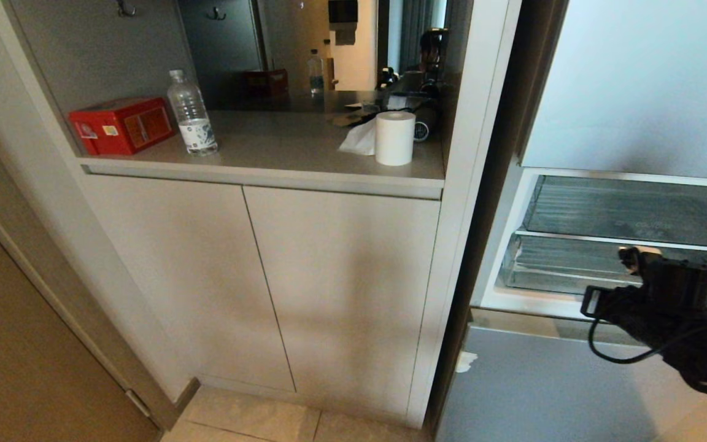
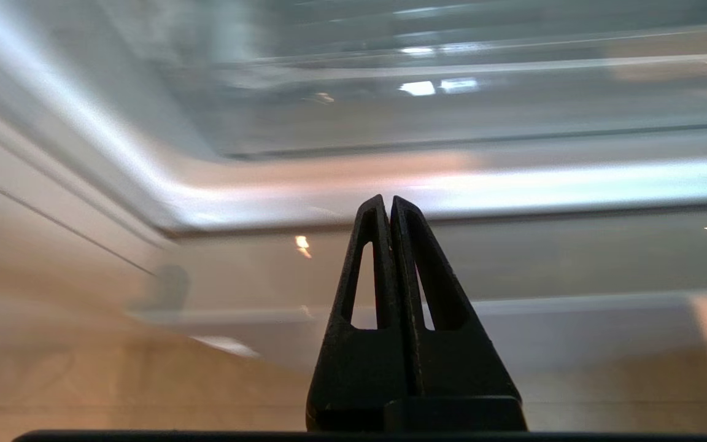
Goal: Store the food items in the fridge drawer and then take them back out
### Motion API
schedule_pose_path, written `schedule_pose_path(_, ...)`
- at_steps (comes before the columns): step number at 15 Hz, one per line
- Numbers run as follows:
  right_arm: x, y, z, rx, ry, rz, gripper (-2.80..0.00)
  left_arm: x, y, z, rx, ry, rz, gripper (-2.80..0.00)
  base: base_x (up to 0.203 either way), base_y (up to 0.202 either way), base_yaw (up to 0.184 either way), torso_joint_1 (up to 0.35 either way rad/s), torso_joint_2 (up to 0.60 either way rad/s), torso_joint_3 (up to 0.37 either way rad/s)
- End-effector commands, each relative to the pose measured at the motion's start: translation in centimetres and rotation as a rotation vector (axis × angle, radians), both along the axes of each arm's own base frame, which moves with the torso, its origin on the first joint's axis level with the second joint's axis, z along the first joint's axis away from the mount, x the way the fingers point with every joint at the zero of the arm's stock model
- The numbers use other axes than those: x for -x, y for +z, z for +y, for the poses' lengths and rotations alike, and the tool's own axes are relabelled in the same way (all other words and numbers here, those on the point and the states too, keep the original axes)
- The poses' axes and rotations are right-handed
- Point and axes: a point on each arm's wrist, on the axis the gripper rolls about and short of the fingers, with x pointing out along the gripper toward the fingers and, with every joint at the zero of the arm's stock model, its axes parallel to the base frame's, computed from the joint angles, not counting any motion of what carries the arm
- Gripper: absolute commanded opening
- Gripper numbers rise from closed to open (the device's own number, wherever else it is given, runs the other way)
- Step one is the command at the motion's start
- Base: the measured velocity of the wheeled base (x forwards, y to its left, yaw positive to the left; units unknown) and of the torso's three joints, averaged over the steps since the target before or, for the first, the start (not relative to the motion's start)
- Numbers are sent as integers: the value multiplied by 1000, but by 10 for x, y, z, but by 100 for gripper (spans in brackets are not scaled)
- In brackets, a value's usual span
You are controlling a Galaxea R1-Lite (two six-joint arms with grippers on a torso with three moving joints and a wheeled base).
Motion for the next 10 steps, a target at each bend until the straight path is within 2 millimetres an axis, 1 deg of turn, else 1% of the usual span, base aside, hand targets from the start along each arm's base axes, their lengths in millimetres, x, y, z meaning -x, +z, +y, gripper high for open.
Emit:
schedule_pose_path(1, 33, 32, -15, 32, 21, -57, -280, 0, 0, 0, 0, 0, 1, -280, 0, 0, 0, 0, 0, 0)
schedule_pose_path(4, 85, 46, -8, 43, 24, -53, -280, 0, 0, 0, 0, 0, 1, -280, 0, 0, 0, 0, 0, 0)
schedule_pose_path(6, 126, 59, 1, 56, 25, -81, -280, 0, 0, 0, 0, 0, 1, -280, 0, 0, 0, 0, 0, 0)
schedule_pose_path(7, 140, 65, 4, 59, 23, -92, -280, 0, 0, 0, 0, 0, 1, -280, 0, 0, 0, -36, 44, 53)
schedule_pose_path(8, 154, 68, 7, 59, 22, -87, -280, 0, 0, 0, 0, 0, 1, -280, 0, 0, 0, -141, 292, 154)
schedule_pose_path(10, 172, 64, 11, 40, 31, -5, -280, 0, 0, 0, 0, 0, 1, -280, 0, 0, 0, -143, 299, 152)
